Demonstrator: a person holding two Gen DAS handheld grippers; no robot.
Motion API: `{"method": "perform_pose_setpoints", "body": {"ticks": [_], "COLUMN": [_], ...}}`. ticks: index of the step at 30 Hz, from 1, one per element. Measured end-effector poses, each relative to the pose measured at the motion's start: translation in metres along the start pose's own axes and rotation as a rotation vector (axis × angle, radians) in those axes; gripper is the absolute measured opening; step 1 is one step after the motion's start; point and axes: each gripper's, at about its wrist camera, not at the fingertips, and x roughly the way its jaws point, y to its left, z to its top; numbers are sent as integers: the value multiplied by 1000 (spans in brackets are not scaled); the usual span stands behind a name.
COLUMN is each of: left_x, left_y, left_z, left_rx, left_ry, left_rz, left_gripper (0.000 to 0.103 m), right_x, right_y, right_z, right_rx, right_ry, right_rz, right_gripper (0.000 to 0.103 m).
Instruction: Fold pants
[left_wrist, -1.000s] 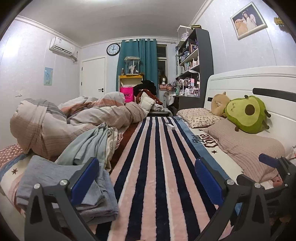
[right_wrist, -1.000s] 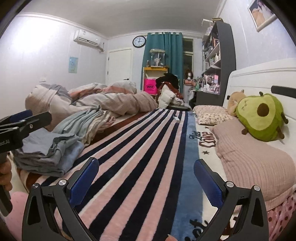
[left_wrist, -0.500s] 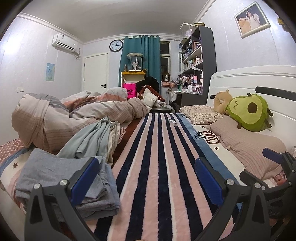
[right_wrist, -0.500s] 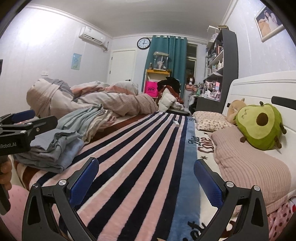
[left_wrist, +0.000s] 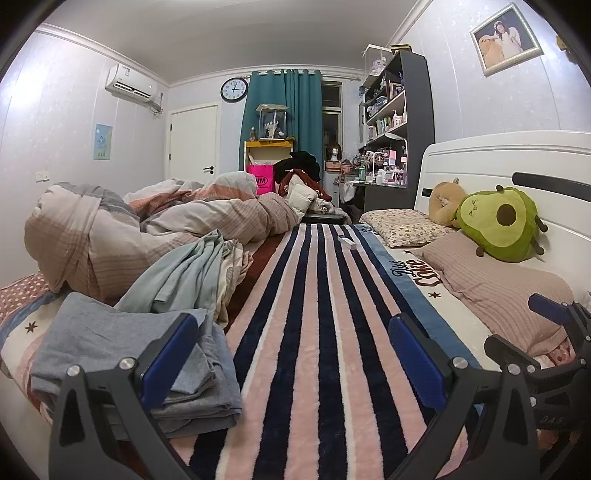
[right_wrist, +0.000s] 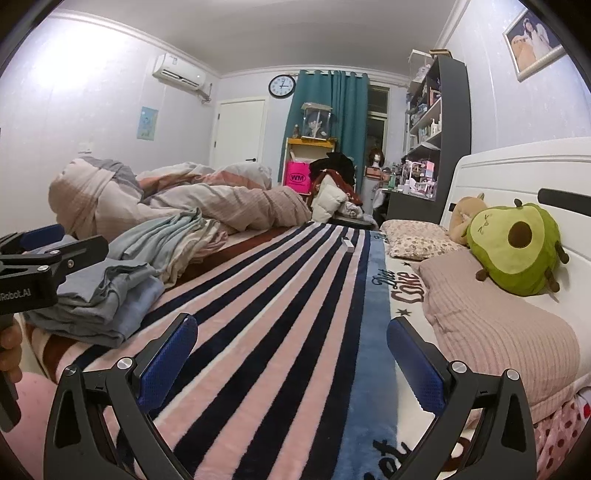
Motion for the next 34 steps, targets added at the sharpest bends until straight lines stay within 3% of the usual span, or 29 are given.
{"method": "perform_pose_setpoints", "body": {"ticks": [34], "left_x": [0], "left_y": [-1], "left_z": [-3], "left_rx": [11], "left_ry": [5], "left_rz": [-5], "left_gripper": [102], "right_x": [2], "right_y": [2], "right_z": [-2], "right_rx": [7], "right_ry": [15], "right_rz": [-4], "right_gripper": [102]}}
